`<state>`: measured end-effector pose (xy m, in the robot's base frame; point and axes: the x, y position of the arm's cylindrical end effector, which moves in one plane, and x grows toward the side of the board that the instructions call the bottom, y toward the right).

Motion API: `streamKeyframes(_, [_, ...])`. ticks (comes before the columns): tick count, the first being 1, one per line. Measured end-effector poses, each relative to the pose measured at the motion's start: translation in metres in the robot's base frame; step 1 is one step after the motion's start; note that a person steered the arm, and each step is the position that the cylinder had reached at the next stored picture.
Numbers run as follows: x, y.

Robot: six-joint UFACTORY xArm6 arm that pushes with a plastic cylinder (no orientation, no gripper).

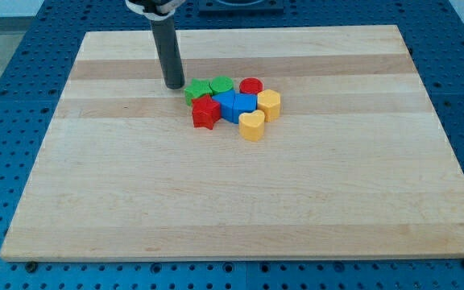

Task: Point at red star

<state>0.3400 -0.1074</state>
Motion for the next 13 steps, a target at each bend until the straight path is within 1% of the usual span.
streamKeyframes(1, [0.021,0.019])
streamKeyframes(3, [0.063,0.03])
streamKeyframes(4, [0.066,0.004])
streamKeyframes(5, [0.088,-0.001])
streamKeyframes(6, [0.126,-0.001])
streamKeyframes(13, [0.129,-0.01])
